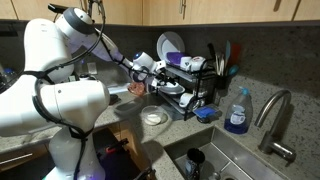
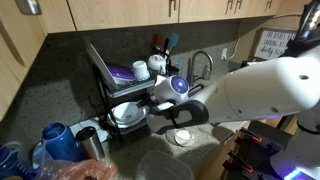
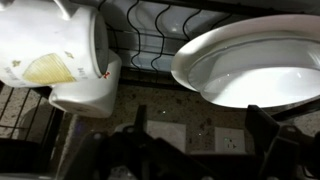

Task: Take the bowl from the rack and put it on the counter

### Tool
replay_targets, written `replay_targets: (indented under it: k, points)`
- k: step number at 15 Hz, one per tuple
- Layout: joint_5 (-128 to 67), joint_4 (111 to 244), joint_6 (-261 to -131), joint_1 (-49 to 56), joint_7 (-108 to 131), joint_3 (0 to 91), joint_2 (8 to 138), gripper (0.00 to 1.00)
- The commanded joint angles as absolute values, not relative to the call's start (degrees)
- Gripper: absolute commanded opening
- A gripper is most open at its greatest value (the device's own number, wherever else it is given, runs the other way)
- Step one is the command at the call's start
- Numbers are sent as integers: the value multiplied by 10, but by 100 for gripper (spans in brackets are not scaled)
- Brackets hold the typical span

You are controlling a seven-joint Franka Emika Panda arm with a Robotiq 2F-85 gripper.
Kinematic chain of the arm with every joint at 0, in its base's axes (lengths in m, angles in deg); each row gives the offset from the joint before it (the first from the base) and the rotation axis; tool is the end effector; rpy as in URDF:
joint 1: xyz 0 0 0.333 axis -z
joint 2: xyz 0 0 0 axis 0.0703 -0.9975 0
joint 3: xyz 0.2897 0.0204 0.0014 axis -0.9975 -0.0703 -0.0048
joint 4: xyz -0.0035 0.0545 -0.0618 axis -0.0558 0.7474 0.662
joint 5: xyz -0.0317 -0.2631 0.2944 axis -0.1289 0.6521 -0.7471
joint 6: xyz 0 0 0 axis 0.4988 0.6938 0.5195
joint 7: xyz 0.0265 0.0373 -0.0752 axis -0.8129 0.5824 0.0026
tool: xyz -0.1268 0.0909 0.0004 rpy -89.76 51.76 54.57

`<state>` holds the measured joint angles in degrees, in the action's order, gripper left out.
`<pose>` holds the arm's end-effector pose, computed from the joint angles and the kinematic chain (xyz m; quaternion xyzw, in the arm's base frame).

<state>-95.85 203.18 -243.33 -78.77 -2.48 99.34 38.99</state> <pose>0.5980 0.2038 0.2262 0.9027 -0.0355 0.4219 0.0763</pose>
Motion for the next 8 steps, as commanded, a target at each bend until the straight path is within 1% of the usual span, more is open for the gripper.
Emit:
replay_targets:
  k: [1,4,8]
  points:
    - [-961,2021,-2359,-825,63,1051,346,100]
    - [-960,2011,-2324,-831,118,1059,341,100]
    - [-963,1990,-2314,-819,187,1058,334,100]
